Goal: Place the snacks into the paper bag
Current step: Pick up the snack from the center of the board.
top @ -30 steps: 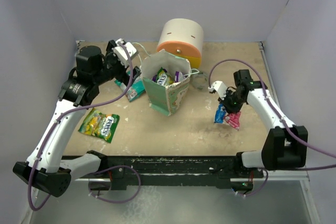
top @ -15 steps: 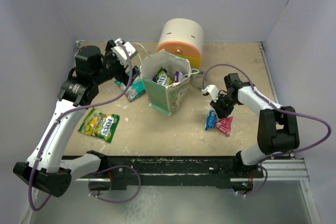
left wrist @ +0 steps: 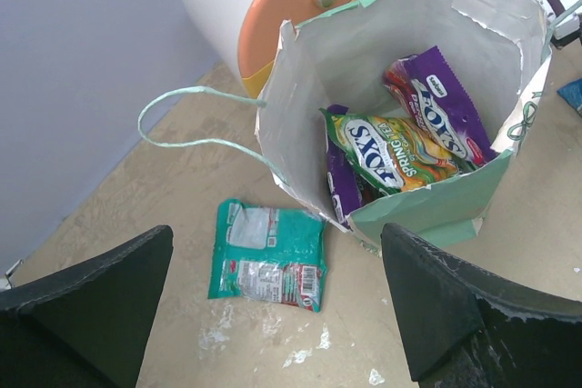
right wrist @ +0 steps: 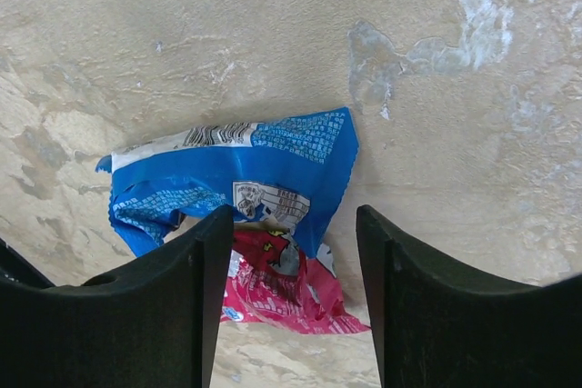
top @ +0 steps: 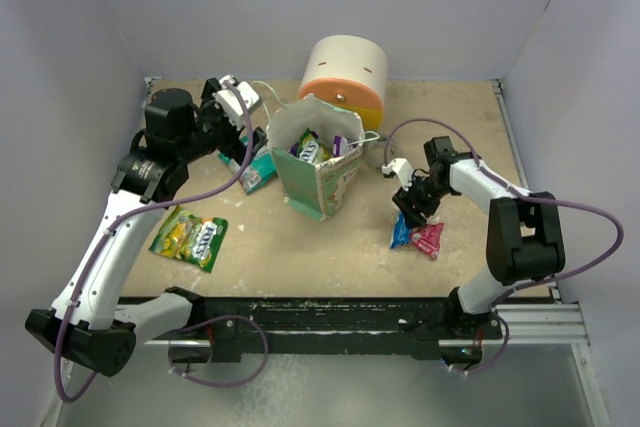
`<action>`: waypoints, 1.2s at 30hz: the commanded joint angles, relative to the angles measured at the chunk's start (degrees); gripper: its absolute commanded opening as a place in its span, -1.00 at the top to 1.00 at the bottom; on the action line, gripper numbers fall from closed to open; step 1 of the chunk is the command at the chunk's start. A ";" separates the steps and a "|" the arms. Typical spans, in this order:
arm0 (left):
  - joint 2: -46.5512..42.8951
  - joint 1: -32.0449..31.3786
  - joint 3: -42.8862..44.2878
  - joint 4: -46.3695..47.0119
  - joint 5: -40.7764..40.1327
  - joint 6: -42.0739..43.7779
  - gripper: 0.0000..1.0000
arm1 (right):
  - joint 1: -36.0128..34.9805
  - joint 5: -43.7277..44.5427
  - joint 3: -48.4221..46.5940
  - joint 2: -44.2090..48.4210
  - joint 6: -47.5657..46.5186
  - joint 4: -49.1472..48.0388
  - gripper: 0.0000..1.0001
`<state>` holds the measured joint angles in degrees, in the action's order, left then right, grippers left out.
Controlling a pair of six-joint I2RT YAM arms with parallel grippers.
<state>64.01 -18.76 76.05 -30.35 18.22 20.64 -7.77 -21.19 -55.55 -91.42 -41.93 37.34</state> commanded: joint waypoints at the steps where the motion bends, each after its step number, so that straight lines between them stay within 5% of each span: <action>1: -1.36 0.48 0.27 2.49 1.03 0.81 -0.98 | 0.04 -1.83 -1.62 -1.17 -0.05 0.16 -0.18; 18: -1.88 0.80 -0.26 2.27 1.14 0.89 -0.98 | 0.12 -7.94 -4.86 0.02 -1.83 4.74 1.00; 36: -3.75 3.51 -1.01 1.70 1.05 -0.27 -0.98 | 0.48 -6.95 -10.14 17.31 4.32 4.77 1.00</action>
<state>62.30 -16.95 75.09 -30.55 18.28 20.62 -7.62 -28.99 -60.14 -78.76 -41.54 42.24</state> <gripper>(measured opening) 0.992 0.015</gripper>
